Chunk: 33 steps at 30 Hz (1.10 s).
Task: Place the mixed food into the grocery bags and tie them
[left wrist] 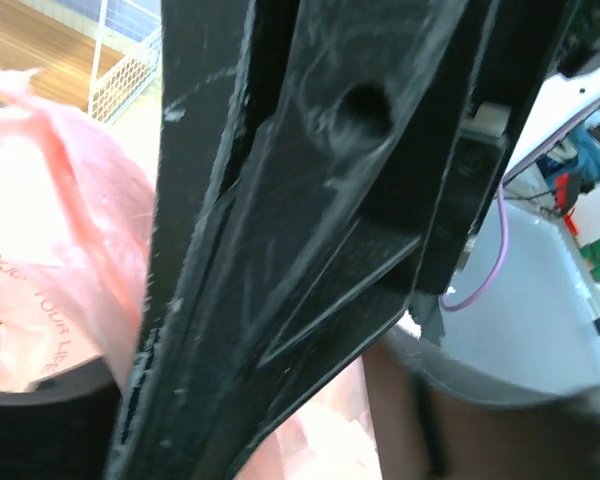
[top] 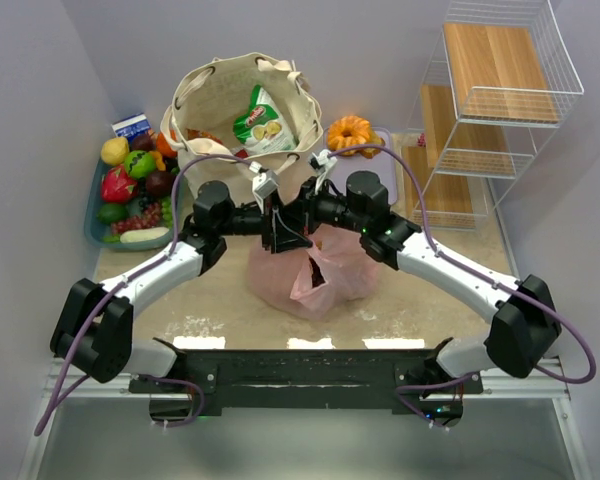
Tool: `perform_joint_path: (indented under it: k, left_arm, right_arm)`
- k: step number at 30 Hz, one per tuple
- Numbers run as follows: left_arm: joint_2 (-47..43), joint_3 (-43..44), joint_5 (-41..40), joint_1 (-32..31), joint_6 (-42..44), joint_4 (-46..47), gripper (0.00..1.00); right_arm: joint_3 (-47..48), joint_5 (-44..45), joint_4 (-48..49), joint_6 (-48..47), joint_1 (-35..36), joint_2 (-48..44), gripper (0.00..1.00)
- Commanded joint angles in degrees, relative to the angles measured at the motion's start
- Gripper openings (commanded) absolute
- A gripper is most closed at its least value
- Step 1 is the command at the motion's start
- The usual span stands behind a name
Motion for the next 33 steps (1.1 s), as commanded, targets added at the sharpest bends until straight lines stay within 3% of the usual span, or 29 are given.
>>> perform_joint_path:
  k: [1,6,10,12,15,16,20,23,33]
  left_arm:
    - [0.1,0.1,-0.1,-0.7,-1.6,4.2,0.47]
    - [0.4,0.2,-0.8,-0.8,-1.5,3.4,0.18]
    - [0.4,0.2,-0.6,-0.8,-0.9,2.9,0.06]
    - [0.3,0.2,-0.6,-0.8,-0.3,2.7,0.0]
    - [0.2,0.5,-1.0,-0.8,1.2,0.4,0.0]
    - [0.2,0.8,-1.0,-0.8,1.6,0.1,0.0]
    - [0.3,1.2,-0.7,-0.8,3.5,-1.4,0.0]
    - [0.4,1.9,-0.6,-0.8,6.1,-4.1,0.0]
    - [-1.8,3.4,0.2,-1.4,15.3,-11.2,0.0]
  right_arm:
    - [2.0,3.2,3.5,0.6,1.7,-0.7,0.0]
    - [2.7,4.1,1.1,-0.2,1.7,-1.5,0.01]
    - [2.9,3.8,0.8,-0.2,1.6,-2.4,0.14]
    - [3.4,3.1,0.5,-0.1,1.7,-3.1,0.27]
    - [4.1,2.0,-0.3,0.1,1.6,-4.3,0.44]
    - [4.6,1.6,-0.6,0.1,1.6,-4.6,0.55]
    - [6.7,-0.1,-2.8,-0.2,1.6,-8.1,0.73]
    - [8.6,0.0,-5.6,-1.2,0.8,-10.1,0.78]
    - [13.5,-1.9,-15.4,-4.0,-6.9,-7.2,0.8]
